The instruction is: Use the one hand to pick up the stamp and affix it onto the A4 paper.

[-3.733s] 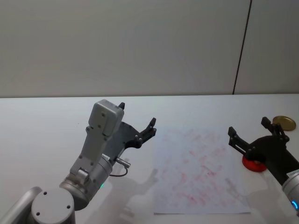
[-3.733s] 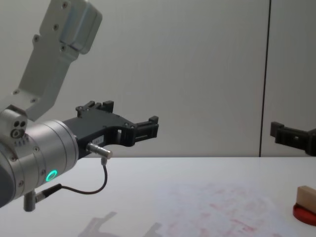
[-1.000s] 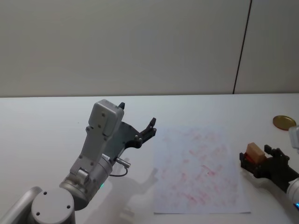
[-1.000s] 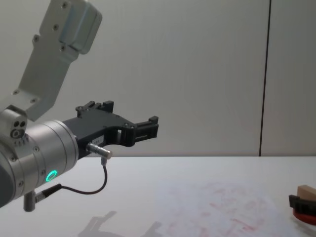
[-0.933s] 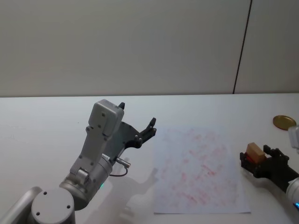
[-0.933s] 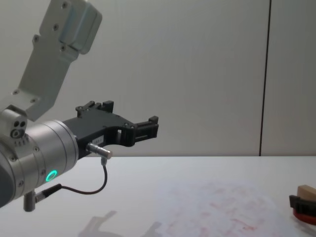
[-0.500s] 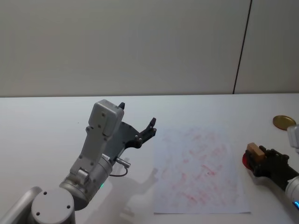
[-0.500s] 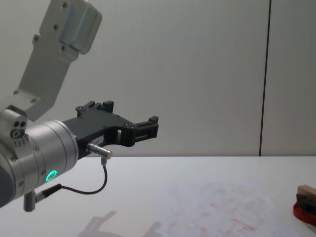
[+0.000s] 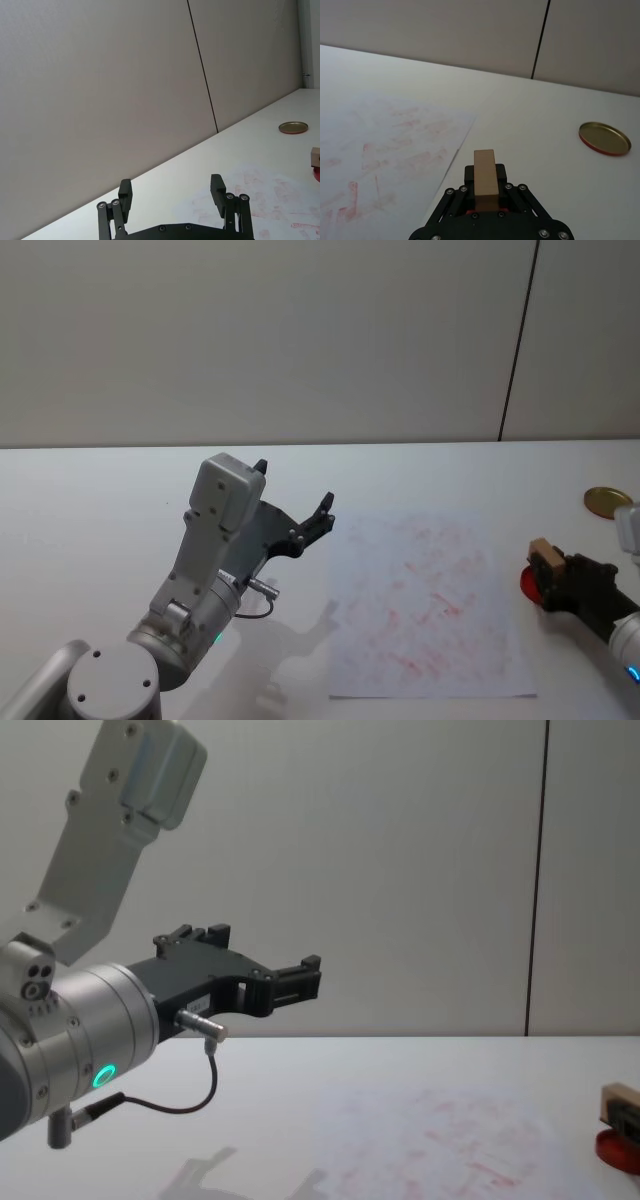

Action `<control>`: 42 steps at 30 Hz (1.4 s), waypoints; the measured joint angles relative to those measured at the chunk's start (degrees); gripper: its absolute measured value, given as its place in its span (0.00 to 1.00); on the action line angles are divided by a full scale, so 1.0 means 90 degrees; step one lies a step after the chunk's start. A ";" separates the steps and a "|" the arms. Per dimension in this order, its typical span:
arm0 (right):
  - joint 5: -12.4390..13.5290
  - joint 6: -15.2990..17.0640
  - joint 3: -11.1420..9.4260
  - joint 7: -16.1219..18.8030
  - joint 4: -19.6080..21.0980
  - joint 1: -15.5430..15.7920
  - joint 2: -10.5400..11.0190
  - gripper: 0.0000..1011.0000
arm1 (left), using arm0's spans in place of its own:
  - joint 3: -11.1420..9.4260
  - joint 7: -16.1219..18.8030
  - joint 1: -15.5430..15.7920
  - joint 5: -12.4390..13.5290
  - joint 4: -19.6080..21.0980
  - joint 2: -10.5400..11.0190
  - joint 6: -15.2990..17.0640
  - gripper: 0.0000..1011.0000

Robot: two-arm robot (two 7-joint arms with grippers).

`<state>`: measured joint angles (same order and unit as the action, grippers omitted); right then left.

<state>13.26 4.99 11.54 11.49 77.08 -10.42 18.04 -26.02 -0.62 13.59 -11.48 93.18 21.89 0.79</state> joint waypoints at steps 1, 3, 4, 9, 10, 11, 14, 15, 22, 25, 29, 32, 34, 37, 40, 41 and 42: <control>-0.0012 -0.0032 0.0004 0.0006 0.0012 0.0000 -0.0002 0.22 | 0.0000 0.0000 0.0000 0.0000 0.0000 0.0000 0.0000 0.98; -0.0043 -0.0102 0.0019 0.0036 0.0070 0.0000 -0.0011 0.22 | 0.0000 0.0000 0.0000 0.0000 0.0000 0.0000 0.0000 0.98; -0.0053 -0.0127 0.0024 0.0050 0.0088 0.0000 -0.0014 0.22 | 0.0000 0.0000 0.0000 0.0000 0.0000 0.0000 0.0000 0.98; -0.0110 -0.0243 0.0080 0.0182 0.0224 -0.0003 -0.0052 0.22 | 0.0000 0.0000 0.0000 0.0000 0.0000 0.0000 0.0000 0.98; -0.0125 -0.0263 0.0103 0.0237 0.0271 -0.0009 -0.0070 0.22 | 0.0000 0.0000 0.0000 0.0000 0.0000 0.0000 0.0000 0.98; -0.0132 -0.0271 0.0120 0.0267 0.0302 -0.0015 -0.0083 0.22 | 0.0000 0.0000 0.0000 0.0000 0.0000 0.0000 0.0000 0.98; -0.0154 -0.0282 0.0179 0.0398 0.0385 -0.0037 -0.0133 0.22 | 0.0000 0.0000 0.0000 0.0000 0.0000 0.0000 0.0000 0.98; -0.0157 -0.0282 0.0195 0.0432 0.0403 -0.0044 -0.0148 0.22 | 0.0000 0.0000 0.0000 0.0000 0.0000 0.0000 0.0000 0.98; -0.0173 -0.0112 0.0409 0.0790 0.0504 -0.0165 -0.0371 0.22 | 0.0000 0.0000 0.0000 0.0000 0.0000 0.0000 0.0000 0.98; -0.0173 -0.0008 0.0505 0.0895 0.0495 -0.0235 -0.0483 0.22 | 0.0000 0.0000 0.0000 0.0000 0.0000 0.0000 0.0000 0.98; -0.0175 0.0081 0.0599 0.0973 0.0413 -0.0336 -0.0620 0.22 | 0.0000 0.0000 0.0000 0.0000 0.0000 0.0000 0.0000 0.98; -0.0206 0.0138 0.0669 0.1009 0.0321 -0.0408 -0.0707 0.22 | 0.0000 0.0000 0.0000 0.0000 0.0000 0.0000 0.0000 0.98; -0.0242 0.0173 0.0716 0.1026 0.0238 -0.0467 -0.0770 0.22 | 0.0000 0.0000 0.0000 0.0000 0.0000 0.0000 0.0000 0.98; -0.0279 0.0198 0.0752 0.1030 0.0164 -0.0514 -0.0822 0.22 | 0.0000 0.0000 0.0000 0.0000 0.0000 0.0000 0.0000 0.98; -0.0330 0.0233 0.0791 0.1031 0.0060 -0.0578 -0.0884 0.22 | 0.0000 0.0000 0.0000 0.0000 0.0000 0.0000 0.0000 0.98; -0.0355 0.0254 0.0809 0.1032 0.0003 -0.0606 -0.0909 0.22 | 0.0000 0.0000 0.0000 0.0000 0.0000 0.0000 0.0000 0.98; -0.0361 0.0261 0.0815 0.1032 -0.0021 -0.0618 -0.0920 0.22 | 0.0000 0.0000 0.0000 0.0000 0.0000 0.0000 0.0000 0.98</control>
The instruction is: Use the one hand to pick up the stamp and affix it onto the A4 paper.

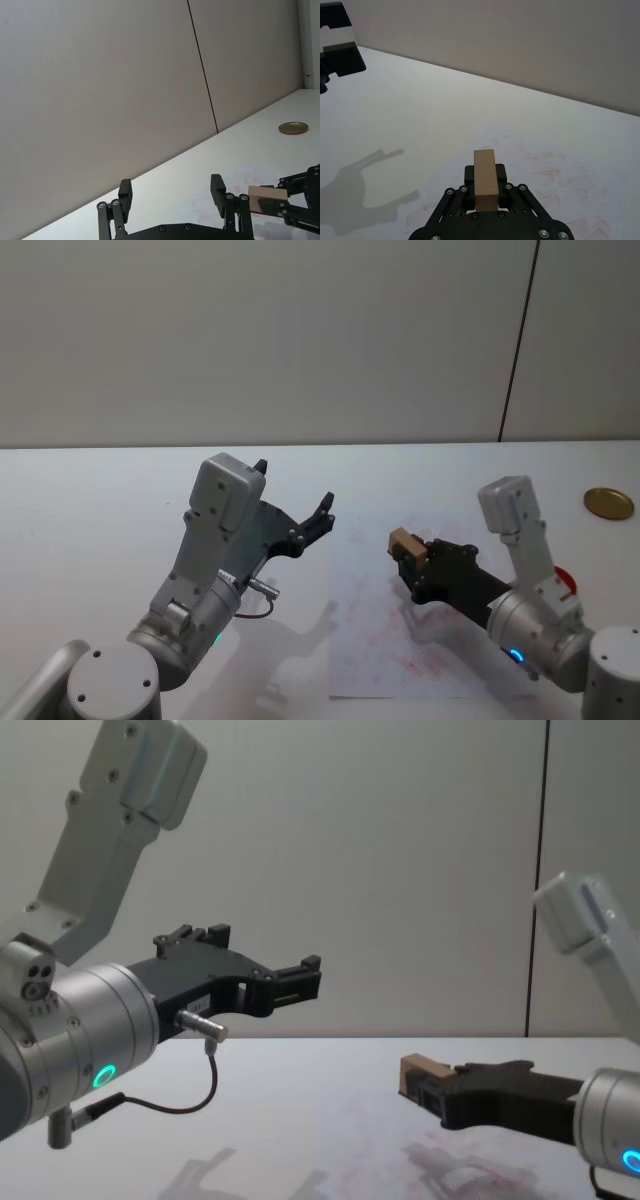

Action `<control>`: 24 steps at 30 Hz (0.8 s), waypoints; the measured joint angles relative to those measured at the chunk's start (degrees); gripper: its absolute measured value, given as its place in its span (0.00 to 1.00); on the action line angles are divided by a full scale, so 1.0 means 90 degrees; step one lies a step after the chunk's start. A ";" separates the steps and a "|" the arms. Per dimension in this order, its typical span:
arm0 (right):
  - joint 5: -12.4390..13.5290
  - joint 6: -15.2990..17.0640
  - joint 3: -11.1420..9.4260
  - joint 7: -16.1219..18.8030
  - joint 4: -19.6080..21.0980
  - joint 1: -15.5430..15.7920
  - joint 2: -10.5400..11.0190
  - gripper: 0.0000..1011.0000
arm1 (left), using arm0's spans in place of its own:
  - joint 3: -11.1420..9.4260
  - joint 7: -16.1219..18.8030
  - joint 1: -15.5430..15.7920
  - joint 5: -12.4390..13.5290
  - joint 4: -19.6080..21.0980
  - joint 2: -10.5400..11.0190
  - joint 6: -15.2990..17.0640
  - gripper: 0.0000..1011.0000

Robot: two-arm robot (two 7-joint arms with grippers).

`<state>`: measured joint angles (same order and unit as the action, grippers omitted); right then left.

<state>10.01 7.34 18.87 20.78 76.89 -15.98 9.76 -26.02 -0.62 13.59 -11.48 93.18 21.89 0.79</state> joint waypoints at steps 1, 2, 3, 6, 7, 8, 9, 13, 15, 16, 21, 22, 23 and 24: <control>-0.0014 0.0014 0.0005 0.0002 -0.0023 -0.0011 -0.0010 0.22 | 0.0000 0.0000 0.0000 0.0000 0.0000 0.0000 0.0000 0.98; -0.0023 0.0024 0.0013 0.0003 -0.0050 -0.0025 -0.0020 0.22 | 0.0000 0.0000 0.0000 0.0000 0.0000 0.0000 0.0000 0.98; -0.0042 0.0047 0.0023 0.0009 -0.0090 -0.0045 -0.0035 0.22 | 0.0000 0.0000 0.0000 0.0000 0.0000 0.0000 0.0000 0.98; -0.0080 0.0104 0.0041 0.0035 -0.0172 -0.0081 -0.0058 0.22 | 0.0000 0.0000 0.0000 0.0000 0.0000 0.0000 0.0000 0.98; -0.0092 0.0121 0.0044 0.0044 -0.0189 -0.0087 -0.0062 0.22 | 0.0000 0.0000 0.0000 0.0000 0.0000 0.0000 0.0000 0.98; -0.0096 0.0130 0.0047 0.0052 -0.0209 -0.0093 -0.0065 0.22 | 0.0000 0.0000 0.0000 0.0000 0.0000 0.0000 0.0000 0.98; -0.0116 0.0162 0.0053 0.0076 -0.0242 -0.0107 -0.0072 0.22 | 0.0000 0.0000 0.0000 0.0000 0.0000 0.0000 0.0000 0.98; -0.0158 0.0233 0.0072 0.0142 -0.0315 -0.0126 -0.0079 0.22 | 0.0000 0.0000 0.0000 0.0000 0.0000 0.0000 0.0000 0.98; -0.0180 0.0274 0.0083 0.0175 -0.0355 -0.0131 -0.0083 0.22 | 0.0000 0.0000 0.0000 0.0000 0.0000 0.0000 0.0000 0.98; -0.0187 0.0287 0.0087 0.0185 -0.0366 -0.0134 -0.0083 0.22 | 0.0000 0.0000 0.0000 0.0000 0.0000 0.0000 0.0000 0.98; -0.0220 0.0362 0.0104 0.0244 -0.0426 -0.0144 -0.0086 0.22 | 0.0000 0.0000 0.0000 0.0000 0.0000 0.0000 0.0000 0.98; -0.0227 0.0381 0.0107 0.0256 -0.0443 -0.0148 -0.0087 0.22 | 0.0000 0.0000 0.0000 0.0000 0.0000 0.0000 0.0000 0.98; -0.0231 0.0391 0.0110 0.0263 -0.0451 -0.0150 -0.0087 0.22 | 0.0000 0.0000 0.0000 0.0000 0.0000 0.0000 0.0000 0.98; -0.0235 0.0400 0.0112 0.0267 -0.0461 -0.0155 -0.0088 0.22 | 0.0000 0.0000 0.0000 0.0000 0.0000 0.0000 0.0000 0.98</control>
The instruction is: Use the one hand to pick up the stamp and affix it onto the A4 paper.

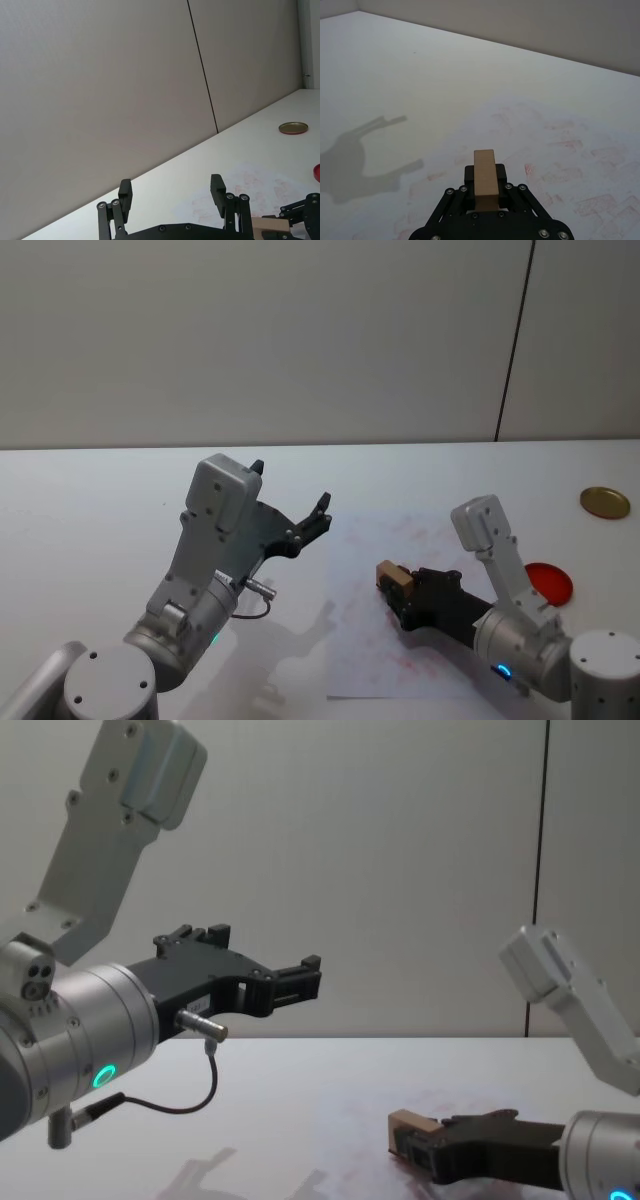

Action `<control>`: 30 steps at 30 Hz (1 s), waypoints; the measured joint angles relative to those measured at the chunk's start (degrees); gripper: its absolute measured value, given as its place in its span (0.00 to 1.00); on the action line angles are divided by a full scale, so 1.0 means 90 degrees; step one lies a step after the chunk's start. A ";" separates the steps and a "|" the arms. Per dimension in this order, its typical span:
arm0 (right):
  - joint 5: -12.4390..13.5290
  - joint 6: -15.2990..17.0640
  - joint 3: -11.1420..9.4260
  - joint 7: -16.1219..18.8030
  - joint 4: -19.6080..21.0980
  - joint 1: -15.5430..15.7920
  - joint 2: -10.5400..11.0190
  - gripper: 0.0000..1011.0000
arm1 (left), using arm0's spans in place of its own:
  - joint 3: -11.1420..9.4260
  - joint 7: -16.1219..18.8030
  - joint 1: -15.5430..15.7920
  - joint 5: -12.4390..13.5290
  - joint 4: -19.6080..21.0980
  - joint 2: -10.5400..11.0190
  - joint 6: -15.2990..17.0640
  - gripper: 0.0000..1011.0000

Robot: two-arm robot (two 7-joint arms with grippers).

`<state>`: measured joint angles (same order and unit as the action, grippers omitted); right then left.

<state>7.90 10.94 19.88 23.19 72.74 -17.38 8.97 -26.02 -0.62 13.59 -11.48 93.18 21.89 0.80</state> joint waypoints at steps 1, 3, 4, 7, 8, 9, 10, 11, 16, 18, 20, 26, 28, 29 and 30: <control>-0.0004 0.0015 0.0002 0.0009 -0.0014 -0.0006 -0.0001 0.22 | 0.0000 0.0000 0.0000 0.0000 0.0000 0.0000 0.0000 0.98; -0.0008 0.0033 0.0004 0.0018 -0.0029 -0.0011 -0.0002 0.22 | 0.0000 -0.0001 0.0000 0.0000 0.0000 0.0000 0.0000 0.98; -0.0012 0.0051 0.0005 0.0025 -0.0041 -0.0017 -0.0003 0.22 | 0.0000 0.0000 0.0000 0.0000 0.0000 0.0000 0.0000 0.98; -0.0019 0.0071 0.0005 0.0031 -0.0057 -0.0030 -0.0004 0.22 | 0.0000 0.0000 0.0000 0.0000 0.0000 0.0000 0.0000 0.98; -0.0022 0.0083 0.0006 0.0034 -0.0069 -0.0038 -0.0005 0.22 | 0.0000 -0.0001 0.0000 0.0000 0.0000 0.0000 0.0000 0.98; -0.0024 0.0091 0.0005 0.0035 -0.0074 -0.0043 -0.0005 0.22 | 0.0000 0.0000 0.0000 0.0000 0.0000 0.0000 0.0000 0.98; -0.0025 0.0102 0.0005 0.0035 -0.0084 -0.0051 -0.0006 0.22 | 0.0000 0.0000 0.0000 0.0000 0.0000 0.0000 0.0000 0.98; -0.0026 0.0105 0.0005 0.0036 -0.0090 -0.0053 -0.0006 0.22 | 0.0000 0.0000 0.0000 0.0000 0.0000 0.0000 0.0000 0.98; -0.0028 0.0144 -0.0004 0.0040 -0.0125 -0.0082 -0.0009 0.22 | 0.0000 0.0000 0.0000 0.0000 0.0000 0.0000 0.0000 0.98; -0.0028 0.0150 -0.0007 0.0040 -0.0133 -0.0087 -0.0008 0.22 | 0.0000 0.0000 0.0000 0.0000 0.0000 0.0000 0.0000 0.98; -0.0028 0.0158 -0.0011 0.0039 -0.0141 -0.0092 -0.0005 0.22 | 0.0000 0.0000 0.0000 0.0000 0.0000 0.0000 0.0000 0.98; 0.0028 0.0163 -0.0024 0.0018 -0.0140 -0.0093 0.0005 0.22 | 0.0000 0.0000 0.0000 0.0000 0.0000 0.0000 0.0000 0.98; 0.0073 0.0142 -0.0036 -0.0006 -0.0123 -0.0085 0.0013 0.22 | 0.0000 0.0000 0.0000 0.0000 0.0000 0.0000 0.0000 0.98; 0.0090 0.0128 -0.0042 -0.0015 -0.0109 -0.0079 0.0018 0.22 | 0.0000 0.0000 0.0000 0.0000 0.0000 0.0000 0.0000 0.98; 0.0118 0.0102 -0.0047 -0.0023 -0.0093 -0.0074 0.0023 0.22 | 0.0000 0.0000 0.0000 0.0000 0.0000 0.0000 0.0000 0.98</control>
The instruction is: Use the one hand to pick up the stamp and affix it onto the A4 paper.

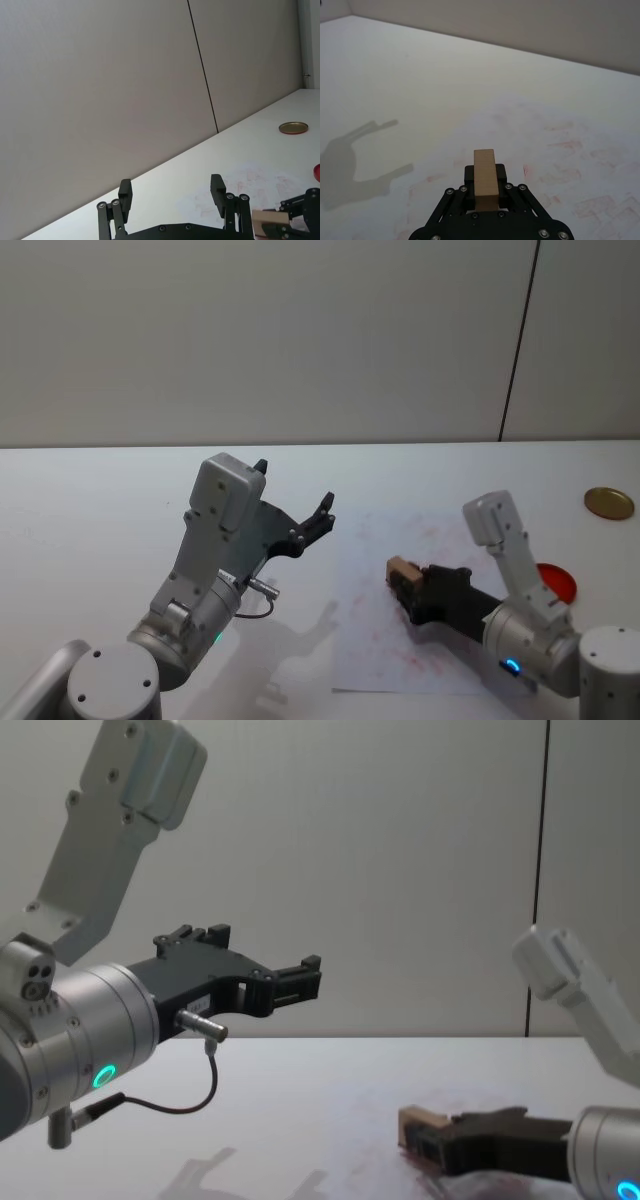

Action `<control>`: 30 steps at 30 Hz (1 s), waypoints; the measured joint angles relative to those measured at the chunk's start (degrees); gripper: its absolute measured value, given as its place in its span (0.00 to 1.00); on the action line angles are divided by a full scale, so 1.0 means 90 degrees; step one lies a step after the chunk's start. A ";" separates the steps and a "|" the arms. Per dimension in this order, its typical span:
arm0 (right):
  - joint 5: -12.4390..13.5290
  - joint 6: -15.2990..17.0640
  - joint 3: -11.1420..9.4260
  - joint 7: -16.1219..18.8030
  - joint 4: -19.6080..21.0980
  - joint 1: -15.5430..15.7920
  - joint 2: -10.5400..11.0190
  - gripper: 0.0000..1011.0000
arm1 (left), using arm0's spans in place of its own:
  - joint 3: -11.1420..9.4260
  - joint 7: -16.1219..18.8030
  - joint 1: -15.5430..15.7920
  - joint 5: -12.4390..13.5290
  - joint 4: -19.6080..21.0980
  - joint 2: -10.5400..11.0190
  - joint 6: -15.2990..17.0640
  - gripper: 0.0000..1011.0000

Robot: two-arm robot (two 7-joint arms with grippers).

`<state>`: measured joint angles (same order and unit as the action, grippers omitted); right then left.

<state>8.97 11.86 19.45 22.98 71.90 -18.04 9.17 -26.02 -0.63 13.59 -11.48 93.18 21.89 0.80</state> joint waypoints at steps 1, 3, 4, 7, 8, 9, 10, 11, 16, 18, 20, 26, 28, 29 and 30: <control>0.0045 -0.0047 -0.0018 -0.0025 0.0049 0.0013 0.0011 0.22 | 0.0000 0.0000 0.0000 0.0000 0.0000 0.0000 0.0000 0.98; 0.0093 -0.0096 -0.0031 -0.0048 0.0092 0.0025 0.0021 0.22 | 0.0000 0.0000 0.0000 0.0000 0.0000 0.0000 0.0000 0.98; 0.0128 -0.0132 -0.0044 -0.0063 0.0131 0.0034 0.0030 0.22 | 0.0000 0.0000 0.0000 0.0000 0.0000 0.0000 0.0000 0.98; 0.0259 -0.0268 -0.0110 -0.0141 0.0315 0.0086 0.0089 0.22 | 0.0000 0.0000 0.0000 0.0000 0.0000 0.0000 0.0000 0.98; 0.0259 -0.0268 -0.0110 -0.0141 0.0315 0.0086 0.0089 0.22 | 0.0000 0.0000 0.0000 0.0000 0.0000 0.0000 0.0000 0.98; 0.0337 -0.0340 -0.0157 -0.0195 0.0434 0.0122 0.0136 0.22 | 0.0000 0.0000 0.0000 0.0000 0.0000 0.0000 0.0000 0.98; 0.0360 -0.0360 -0.0181 -0.0211 0.0486 0.0141 0.0158 0.22 | 0.0000 0.0000 0.0000 0.0000 0.0000 0.0000 0.0000 0.98; 0.0382 -0.0378 -0.0198 -0.0226 0.0523 0.0154 0.0177 0.22 | 0.0000 0.0000 0.0000 0.0000 0.0000 0.0000 0.0000 0.98; 0.0484 -0.0472 -0.0309 -0.0330 0.0749 0.0251 0.0303 0.22 | 0.0000 0.0000 0.0000 0.0000 0.0000 0.0000 0.0000 0.98; 0.0516 -0.0501 -0.0359 -0.0383 0.0846 0.0300 0.0368 0.22 | 0.0000 0.0000 0.0000 0.0000 0.0000 0.0000 0.0000 0.98; 0.0533 -0.0517 -0.0413 -0.0418 0.0948 0.0355 0.0443 0.22 | 0.0000 0.0000 0.0000 0.0000 0.0000 0.0000 0.0000 0.98; 0.0569 -0.0519 -0.0563 -0.0515 0.1146 0.0513 0.0649 0.22 | 0.0000 0.0000 0.0000 0.0000 0.0000 0.0000 0.0000 0.98; 0.0584 -0.0501 -0.0619 -0.0546 0.1202 0.0577 0.0732 0.22 | 0.0000 0.0000 0.0000 0.0000 0.0000 0.0000 0.0000 0.98; 0.0584 -0.0501 -0.0619 -0.0546 0.1202 0.0577 0.0732 0.22 | 0.0000 0.0000 0.0000 0.0000 0.0000 0.0000 0.0000 0.98; 0.0597 -0.0488 -0.0650 -0.0563 0.1229 0.0617 0.0779 0.22 | 0.0000 0.0000 0.0000 0.0000 0.0000 0.0000 0.0000 0.98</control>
<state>14.34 7.46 13.60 17.92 82.96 -12.50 16.18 -26.02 -0.63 13.59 -11.48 93.17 21.89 0.80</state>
